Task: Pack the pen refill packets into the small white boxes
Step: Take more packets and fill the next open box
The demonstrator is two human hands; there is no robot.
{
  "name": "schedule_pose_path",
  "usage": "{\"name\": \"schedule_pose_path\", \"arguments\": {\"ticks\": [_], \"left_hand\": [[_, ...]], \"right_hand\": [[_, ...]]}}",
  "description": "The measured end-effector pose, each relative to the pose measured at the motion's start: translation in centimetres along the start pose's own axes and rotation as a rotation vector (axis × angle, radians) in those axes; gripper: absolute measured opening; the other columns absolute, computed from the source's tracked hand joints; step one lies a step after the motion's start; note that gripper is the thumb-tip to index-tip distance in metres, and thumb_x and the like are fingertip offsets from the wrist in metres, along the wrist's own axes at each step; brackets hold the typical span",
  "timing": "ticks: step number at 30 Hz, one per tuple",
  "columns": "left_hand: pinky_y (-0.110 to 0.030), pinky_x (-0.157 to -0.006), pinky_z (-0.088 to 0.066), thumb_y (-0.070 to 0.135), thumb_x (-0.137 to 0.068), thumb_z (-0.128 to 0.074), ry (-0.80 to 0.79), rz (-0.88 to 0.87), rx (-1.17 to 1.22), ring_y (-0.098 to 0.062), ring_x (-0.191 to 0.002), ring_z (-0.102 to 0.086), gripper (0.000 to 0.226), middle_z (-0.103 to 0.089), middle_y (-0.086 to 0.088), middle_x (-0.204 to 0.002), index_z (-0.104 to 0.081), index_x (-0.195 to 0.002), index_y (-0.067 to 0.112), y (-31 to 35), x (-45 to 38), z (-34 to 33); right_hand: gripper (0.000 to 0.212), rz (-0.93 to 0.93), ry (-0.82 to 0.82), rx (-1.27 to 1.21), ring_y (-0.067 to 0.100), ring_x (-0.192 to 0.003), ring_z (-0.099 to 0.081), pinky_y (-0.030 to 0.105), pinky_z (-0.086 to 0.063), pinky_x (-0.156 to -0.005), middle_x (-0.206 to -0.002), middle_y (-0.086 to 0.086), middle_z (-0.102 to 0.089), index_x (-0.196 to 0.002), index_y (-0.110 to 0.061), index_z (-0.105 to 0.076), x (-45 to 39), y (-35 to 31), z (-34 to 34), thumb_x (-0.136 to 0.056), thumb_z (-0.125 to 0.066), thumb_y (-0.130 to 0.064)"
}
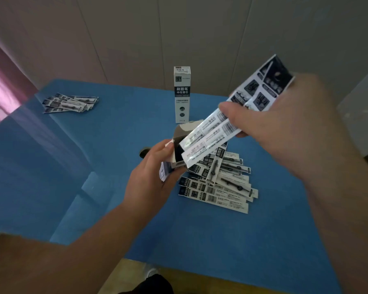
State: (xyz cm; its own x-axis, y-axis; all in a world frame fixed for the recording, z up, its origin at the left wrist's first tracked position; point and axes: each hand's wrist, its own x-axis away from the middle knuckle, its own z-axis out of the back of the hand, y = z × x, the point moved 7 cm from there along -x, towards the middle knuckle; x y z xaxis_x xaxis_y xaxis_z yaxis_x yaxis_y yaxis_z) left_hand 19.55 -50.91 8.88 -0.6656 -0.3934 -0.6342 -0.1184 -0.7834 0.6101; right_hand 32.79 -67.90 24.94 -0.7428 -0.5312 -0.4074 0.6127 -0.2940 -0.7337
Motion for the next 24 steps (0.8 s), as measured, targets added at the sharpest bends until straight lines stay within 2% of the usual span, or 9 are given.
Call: {"name": "schedule_pose_path", "arguments": {"ticks": [2,5,6,9,14,18,20,22,24], "left_hand": [[-0.031,-0.071,-0.061,0.038,-0.093,-0.065,0.011,-0.031,-0.003,0.014,-0.131,-0.045,0.056,-0.034,0.04,-0.152,-0.036,-0.14,0.035,0.2,0.0,0.0],[-0.032,-0.072,-0.062,0.041,-0.093,-0.065,0.007,-0.016,0.008,0.011,-0.133,-0.046,0.055,-0.036,0.039,-0.151,-0.04,-0.14,0.031,0.2,0.2,-0.1],[-0.029,-0.073,-0.061,0.042,-0.093,-0.065,0.007,-0.014,0.013,0.011,-0.133,-0.046,0.054,-0.036,0.039,-0.151,-0.041,-0.14,0.031,0.2,0.3,-0.1],[-0.023,-0.074,-0.058,0.041,-0.093,-0.066,0.012,-0.024,0.015,0.012,-0.133,-0.045,0.054,-0.04,0.034,-0.151,-0.044,-0.139,0.026,0.4,0.3,-0.1],[-0.028,-0.069,-0.06,0.037,-0.09,-0.067,0.034,0.017,0.038,0.013,-0.13,-0.046,0.054,-0.042,0.034,-0.148,-0.046,-0.137,0.023,0.6,0.2,0.0],[-0.032,-0.071,-0.061,0.04,-0.088,-0.064,-0.007,0.099,0.007,0.013,-0.126,-0.049,0.056,-0.056,0.01,-0.144,-0.058,-0.136,0.013,0.7,0.2,-0.2],[-0.035,-0.075,-0.06,0.04,-0.086,-0.064,-0.024,0.176,0.0,0.019,-0.121,-0.048,0.055,-0.06,0.012,-0.14,-0.062,-0.132,0.009,0.6,0.2,-0.1],[-0.039,-0.072,-0.06,0.03,-0.086,-0.071,-0.047,0.195,0.006,0.009,-0.115,-0.057,0.043,-0.062,0.019,-0.132,-0.061,-0.127,0.018,0.8,0.3,-0.1],[-0.035,-0.077,-0.059,0.023,-0.086,-0.074,-0.048,0.196,-0.001,-0.001,-0.114,-0.06,0.044,-0.06,0.022,-0.131,-0.059,-0.127,0.022,1.1,0.2,0.0]], "right_hand": [[0.027,-0.024,0.005,0.077,0.002,-0.057,-0.07,0.018,-0.05,-0.044,-0.072,-0.011,-0.073,-0.074,-0.016,-0.064,-0.3,-0.7,-0.3,-0.082,-0.077,-0.038],[0.028,-0.031,-0.024,0.129,0.015,-0.067,-0.071,0.04,-0.057,-0.061,-0.074,0.001,-0.073,-0.076,-0.013,-0.061,-0.2,-1.4,-0.9,-0.085,-0.077,-0.034],[0.028,-0.026,-0.024,0.136,0.017,-0.068,-0.071,0.041,-0.057,-0.062,-0.074,0.002,-0.072,-0.075,-0.013,-0.06,-0.2,-1.6,-1.0,-0.086,-0.076,-0.034],[0.029,0.009,-0.004,0.173,0.013,-0.064,-0.064,0.029,-0.052,-0.057,-0.07,-0.002,-0.068,-0.071,-0.018,-0.058,-0.2,-1.9,-1.4,-0.086,-0.075,-0.035],[0.03,0.025,-0.028,0.203,0.006,-0.066,-0.06,0.017,-0.045,-0.052,-0.063,-0.011,-0.061,-0.068,-0.027,-0.053,1.0,-2.0,-3.4,-0.086,-0.075,-0.036],[0.021,0.007,-0.134,0.215,-0.002,-0.058,-0.057,0.01,-0.037,-0.047,-0.064,-0.018,-0.059,-0.077,-0.033,-0.055,2.1,-1.3,-7.1,-0.087,-0.073,-0.038],[0.022,0.005,-0.191,0.238,-0.001,-0.06,-0.054,0.011,-0.035,-0.05,-0.063,-0.019,-0.054,-0.081,-0.035,-0.051,2.5,-0.9,-8.8,-0.088,-0.071,-0.038],[0.027,0.026,-0.172,0.255,0.004,-0.061,-0.053,0.017,-0.036,-0.05,-0.063,-0.014,-0.052,-0.076,-0.029,-0.048,2.6,-0.6,-9.3,-0.087,-0.07,-0.041],[0.028,0.088,-0.119,0.284,0.005,-0.064,-0.051,0.017,-0.032,-0.052,-0.07,-0.011,-0.05,-0.073,-0.028,-0.049,2.7,-0.7,-8.9,-0.087,-0.066,-0.044]]}}
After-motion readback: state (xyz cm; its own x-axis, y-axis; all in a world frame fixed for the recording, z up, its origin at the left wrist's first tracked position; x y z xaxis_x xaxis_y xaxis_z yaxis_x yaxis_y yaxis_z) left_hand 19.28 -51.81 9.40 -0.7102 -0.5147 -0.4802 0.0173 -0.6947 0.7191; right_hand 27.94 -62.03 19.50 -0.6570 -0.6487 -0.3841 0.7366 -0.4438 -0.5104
